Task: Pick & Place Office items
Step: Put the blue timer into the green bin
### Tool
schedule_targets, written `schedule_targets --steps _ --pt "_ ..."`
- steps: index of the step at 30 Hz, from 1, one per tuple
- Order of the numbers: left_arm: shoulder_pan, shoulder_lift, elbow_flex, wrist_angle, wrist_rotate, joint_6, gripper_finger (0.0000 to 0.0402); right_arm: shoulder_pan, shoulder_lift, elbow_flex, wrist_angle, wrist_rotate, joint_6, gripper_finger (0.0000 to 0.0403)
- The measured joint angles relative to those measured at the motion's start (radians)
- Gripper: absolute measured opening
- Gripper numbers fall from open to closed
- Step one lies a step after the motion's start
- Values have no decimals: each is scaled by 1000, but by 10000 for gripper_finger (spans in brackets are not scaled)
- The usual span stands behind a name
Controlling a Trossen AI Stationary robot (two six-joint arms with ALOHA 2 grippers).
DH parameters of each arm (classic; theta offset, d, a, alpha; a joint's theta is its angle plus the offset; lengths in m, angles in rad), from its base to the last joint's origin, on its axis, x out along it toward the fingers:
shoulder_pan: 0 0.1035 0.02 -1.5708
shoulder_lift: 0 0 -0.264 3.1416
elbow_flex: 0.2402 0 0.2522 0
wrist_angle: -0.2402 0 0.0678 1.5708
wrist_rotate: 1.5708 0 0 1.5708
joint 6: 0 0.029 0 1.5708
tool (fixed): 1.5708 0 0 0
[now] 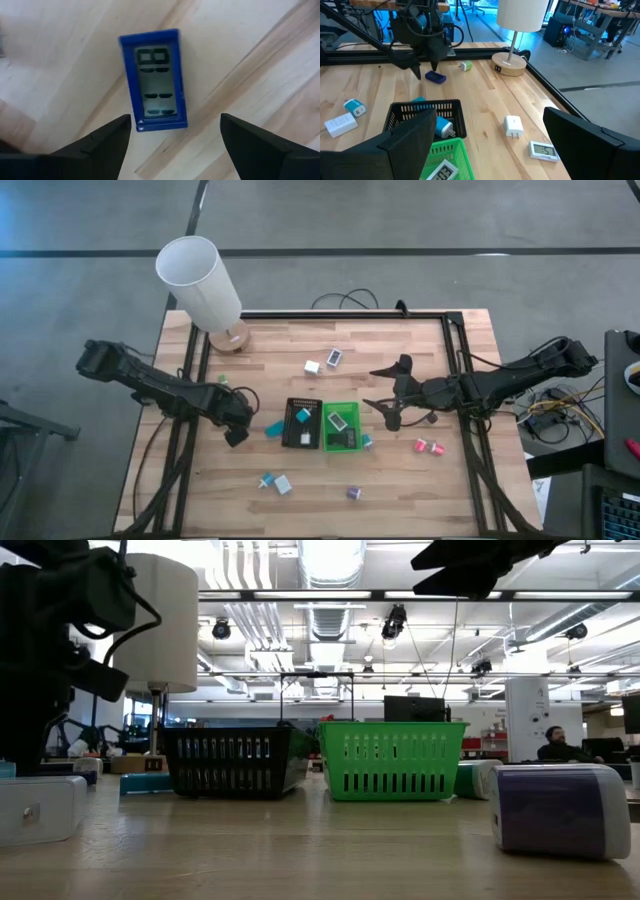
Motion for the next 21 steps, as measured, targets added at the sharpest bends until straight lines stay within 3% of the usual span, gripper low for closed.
schedule_targets --steps 9,21 --pt "2 9 -22 46 -7 -4 307 0 0 0 3 0 -3 366" --pt "2 8 -39 49 -12 -124 307 0 1 4 5 1 -3 366"
